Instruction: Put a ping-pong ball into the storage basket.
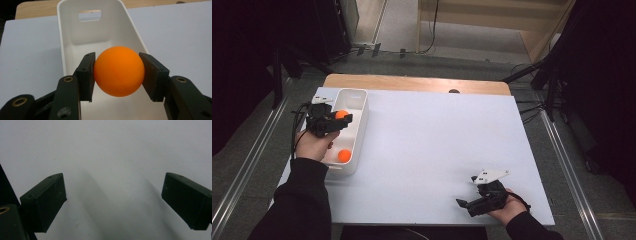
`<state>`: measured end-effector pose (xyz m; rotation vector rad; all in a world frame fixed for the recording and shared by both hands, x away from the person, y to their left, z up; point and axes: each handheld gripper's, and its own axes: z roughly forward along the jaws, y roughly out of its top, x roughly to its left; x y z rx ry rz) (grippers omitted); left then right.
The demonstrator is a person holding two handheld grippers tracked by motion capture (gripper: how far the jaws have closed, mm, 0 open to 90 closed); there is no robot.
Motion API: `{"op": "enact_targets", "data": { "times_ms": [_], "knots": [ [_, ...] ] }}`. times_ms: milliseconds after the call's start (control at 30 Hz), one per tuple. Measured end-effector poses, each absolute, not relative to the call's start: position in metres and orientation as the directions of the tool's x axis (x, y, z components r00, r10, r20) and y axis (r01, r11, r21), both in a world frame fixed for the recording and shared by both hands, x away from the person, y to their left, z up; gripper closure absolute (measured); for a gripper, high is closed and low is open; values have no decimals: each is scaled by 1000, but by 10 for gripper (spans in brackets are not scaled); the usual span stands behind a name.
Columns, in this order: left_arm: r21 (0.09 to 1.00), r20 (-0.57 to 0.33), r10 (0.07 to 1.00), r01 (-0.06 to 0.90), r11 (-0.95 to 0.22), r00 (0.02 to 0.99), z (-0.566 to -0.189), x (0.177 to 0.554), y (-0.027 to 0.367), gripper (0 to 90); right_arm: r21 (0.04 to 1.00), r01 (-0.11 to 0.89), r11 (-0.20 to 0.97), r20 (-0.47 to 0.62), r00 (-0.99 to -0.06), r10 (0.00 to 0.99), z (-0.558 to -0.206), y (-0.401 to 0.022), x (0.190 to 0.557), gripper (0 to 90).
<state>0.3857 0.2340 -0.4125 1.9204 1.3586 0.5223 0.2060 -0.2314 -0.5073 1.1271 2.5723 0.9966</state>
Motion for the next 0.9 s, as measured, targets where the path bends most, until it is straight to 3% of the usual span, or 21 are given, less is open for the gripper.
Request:
{"op": "enact_targets", "data": {
  "times_ms": [400, 900],
  "knots": [
    [732, -70, 931, 652, -197, 359, -416, 387, 232, 496, 635, 595, 493, 113, -702, 703, -507, -231, 206, 44],
    [726, -104, 925, 664, -181, 366, -412, 387, 233, 367, 633, 600, 489, 117, -699, 706, -507, -231, 206, 44]
  ]
}}
